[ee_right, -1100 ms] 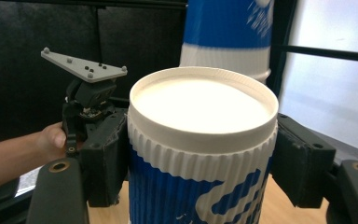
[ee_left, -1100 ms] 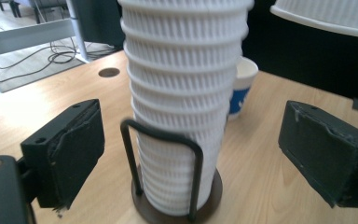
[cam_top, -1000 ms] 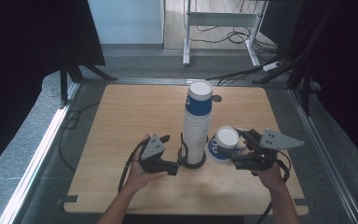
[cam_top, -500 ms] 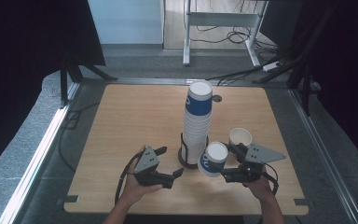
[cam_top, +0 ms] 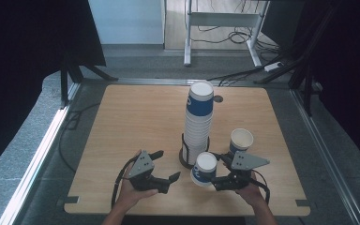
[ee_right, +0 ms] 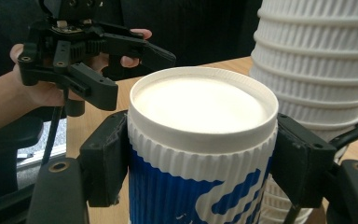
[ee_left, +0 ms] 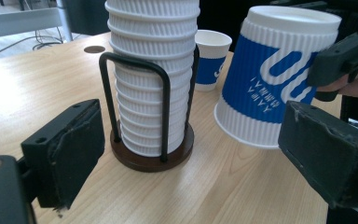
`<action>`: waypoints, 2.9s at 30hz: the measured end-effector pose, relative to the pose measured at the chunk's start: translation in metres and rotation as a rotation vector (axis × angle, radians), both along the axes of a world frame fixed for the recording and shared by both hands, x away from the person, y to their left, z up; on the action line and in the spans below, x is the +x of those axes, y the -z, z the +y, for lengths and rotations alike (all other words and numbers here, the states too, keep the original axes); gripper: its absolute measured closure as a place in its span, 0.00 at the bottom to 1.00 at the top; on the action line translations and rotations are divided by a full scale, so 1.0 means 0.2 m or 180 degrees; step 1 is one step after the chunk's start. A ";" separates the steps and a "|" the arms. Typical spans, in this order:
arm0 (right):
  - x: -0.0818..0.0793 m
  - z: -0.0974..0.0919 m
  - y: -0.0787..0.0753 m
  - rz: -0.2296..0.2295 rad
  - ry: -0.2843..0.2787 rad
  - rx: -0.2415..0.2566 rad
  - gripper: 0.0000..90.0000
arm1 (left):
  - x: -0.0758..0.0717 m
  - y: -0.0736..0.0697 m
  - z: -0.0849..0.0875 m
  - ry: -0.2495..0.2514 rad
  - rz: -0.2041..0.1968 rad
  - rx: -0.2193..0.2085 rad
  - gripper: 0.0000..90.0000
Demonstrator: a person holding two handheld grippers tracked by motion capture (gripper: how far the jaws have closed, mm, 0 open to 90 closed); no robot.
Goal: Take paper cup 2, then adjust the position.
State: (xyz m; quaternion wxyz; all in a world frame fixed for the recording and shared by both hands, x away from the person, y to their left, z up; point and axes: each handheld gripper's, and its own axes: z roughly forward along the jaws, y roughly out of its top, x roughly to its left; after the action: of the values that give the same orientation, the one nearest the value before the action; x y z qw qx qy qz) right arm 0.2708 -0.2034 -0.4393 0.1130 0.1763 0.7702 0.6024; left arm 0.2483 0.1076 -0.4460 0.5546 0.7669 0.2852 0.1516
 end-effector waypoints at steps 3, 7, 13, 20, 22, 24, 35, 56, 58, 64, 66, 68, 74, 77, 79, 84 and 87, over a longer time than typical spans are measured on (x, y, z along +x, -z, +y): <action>0.01 0.02 0.03 0.0036 -0.0010 -0.0005 0.31 | 0.00 0.00 -0.01 0.0040 0.0007 0.0005 0.08; 0.01 0.02 0.05 0.0067 0.0010 -0.0016 0.31 | -0.01 0.00 -0.02 0.0089 -0.0010 0.0005 0.08; 0.02 0.02 0.05 0.0085 0.0032 0.0049 0.31 | -0.02 0.01 -0.04 0.0134 0.0000 0.0030 0.08; 0.02 0.04 0.04 0.0091 0.0001 0.0078 0.31 | -0.02 0.01 -0.05 0.0200 0.0029 0.0034 0.07; 0.02 0.04 0.03 0.0085 -0.0010 0.0101 0.31 | -0.02 0.01 -0.05 0.0218 0.0048 0.0014 0.06; 0.02 0.04 0.03 0.0089 -0.0006 0.0111 0.31 | -0.02 0.01 -0.06 0.0236 0.0048 0.0024 0.06; 0.01 0.10 0.03 0.0075 -0.0046 0.0081 0.31 | -0.05 0.02 -0.12 0.0289 -0.0016 0.0213 0.05; -0.01 0.15 0.01 0.0099 -0.0077 0.0231 0.31 | -0.05 0.06 -0.21 0.0392 0.0031 0.0358 0.05; -0.01 0.16 0.01 0.0101 -0.0115 0.0245 0.31 | -0.05 0.06 -0.22 0.0393 0.0034 0.0358 0.06; -0.03 0.19 0.01 0.0107 -0.0193 0.0309 0.31 | -0.04 0.08 -0.23 0.0372 0.0043 0.0405 0.07; -0.04 0.19 0.01 0.0101 -0.0190 0.0301 0.31 | -0.04 0.08 -0.23 0.0372 0.0030 0.0406 0.07; -0.04 0.20 0.01 0.0094 -0.0185 0.0300 0.31 | -0.04 0.08 -0.24 0.0363 0.0023 0.0409 0.08; -0.04 0.20 0.01 0.0087 -0.0209 0.0324 0.31 | -0.05 0.09 -0.25 0.0392 0.0012 0.0392 0.13; -0.04 0.21 0.01 0.0083 -0.0213 0.0314 0.31 | -0.05 0.09 -0.25 0.0415 0.0006 0.0403 0.16; -0.04 0.21 0.01 0.0083 -0.0227 0.0308 0.31 | -0.05 0.09 -0.25 0.0417 0.0003 0.0400 0.18; -0.04 0.21 0.01 0.0085 -0.0231 0.0282 0.31 | -0.05 0.09 -0.25 0.0424 -0.0014 0.0414 0.20; -0.03 0.21 0.01 0.0096 -0.0228 0.0276 0.30 | -0.05 0.10 -0.25 0.0424 -0.0020 0.0434 0.21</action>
State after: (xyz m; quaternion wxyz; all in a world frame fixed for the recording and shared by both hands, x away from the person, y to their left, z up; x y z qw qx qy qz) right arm 0.2640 -0.1621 -0.4421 0.0720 0.1624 0.7508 0.6362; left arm 0.2381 0.0575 -0.4650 0.5108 0.8197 0.2208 0.1358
